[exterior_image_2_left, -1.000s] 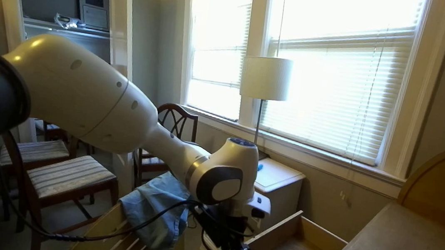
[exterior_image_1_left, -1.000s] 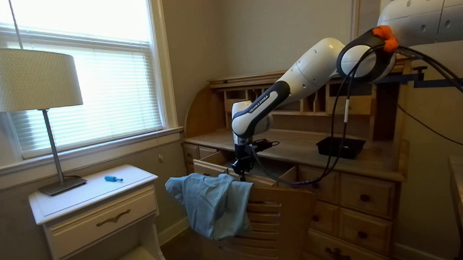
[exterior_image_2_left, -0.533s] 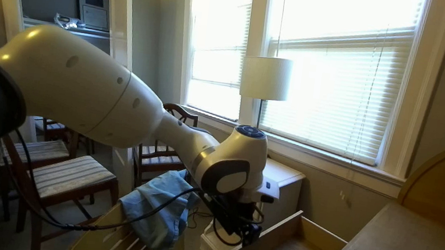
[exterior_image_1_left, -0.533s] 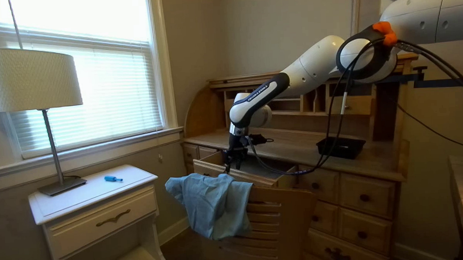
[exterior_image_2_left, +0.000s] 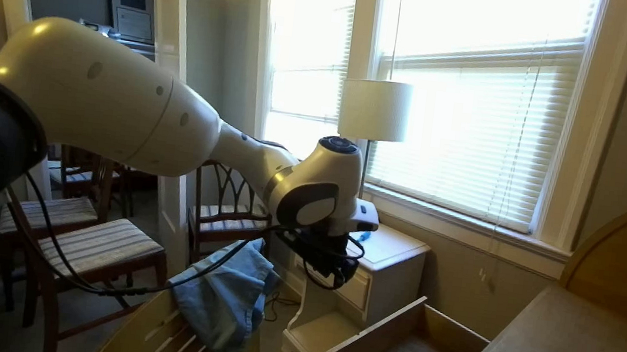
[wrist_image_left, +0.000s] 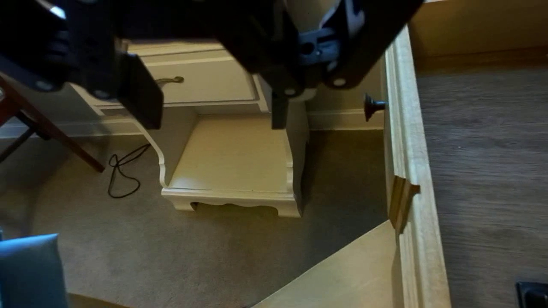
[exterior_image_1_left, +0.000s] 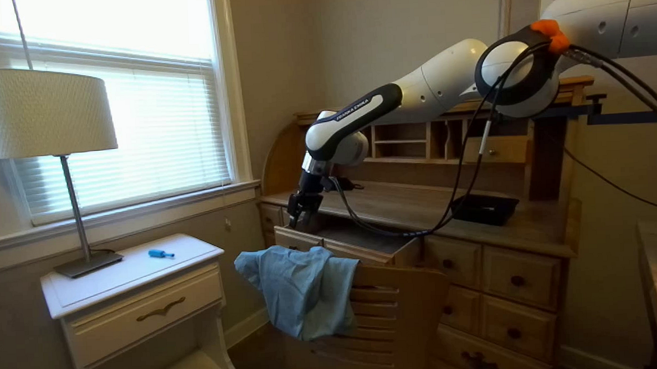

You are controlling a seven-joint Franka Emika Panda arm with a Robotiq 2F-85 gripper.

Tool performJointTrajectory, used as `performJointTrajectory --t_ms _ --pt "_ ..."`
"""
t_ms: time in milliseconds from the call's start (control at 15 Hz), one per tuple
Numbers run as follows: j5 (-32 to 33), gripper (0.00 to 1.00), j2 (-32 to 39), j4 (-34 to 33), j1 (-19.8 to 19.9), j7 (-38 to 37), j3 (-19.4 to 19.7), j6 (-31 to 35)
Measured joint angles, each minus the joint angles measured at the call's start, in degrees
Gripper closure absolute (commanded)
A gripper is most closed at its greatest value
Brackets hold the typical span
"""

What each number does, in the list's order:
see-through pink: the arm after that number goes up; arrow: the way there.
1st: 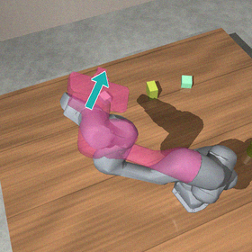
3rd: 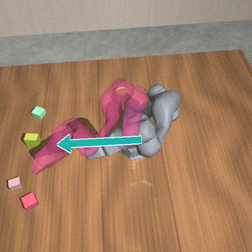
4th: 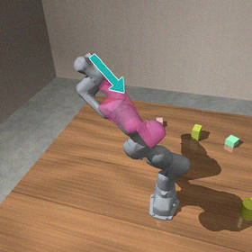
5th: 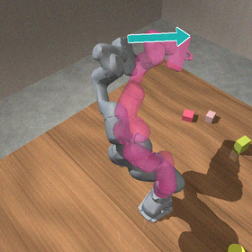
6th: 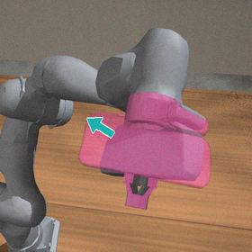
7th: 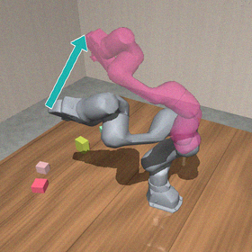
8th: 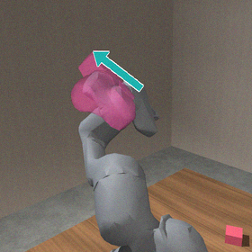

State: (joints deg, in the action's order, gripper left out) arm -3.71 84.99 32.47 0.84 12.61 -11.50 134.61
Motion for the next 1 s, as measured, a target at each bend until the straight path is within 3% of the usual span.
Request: performJointTrajectory --t_ms 333,667,1000 --pt "-1.4 0.98 0.0 0.2 -0.1 1.4 -0.6 -1.5" --pt "-1.5 1.0 0.3 0.4 -0.1 -1.1 1.0 -6.2" --pt "-1.5 1.0 0.6 1.0 -1.1 -10.1 6.6 -9.6"
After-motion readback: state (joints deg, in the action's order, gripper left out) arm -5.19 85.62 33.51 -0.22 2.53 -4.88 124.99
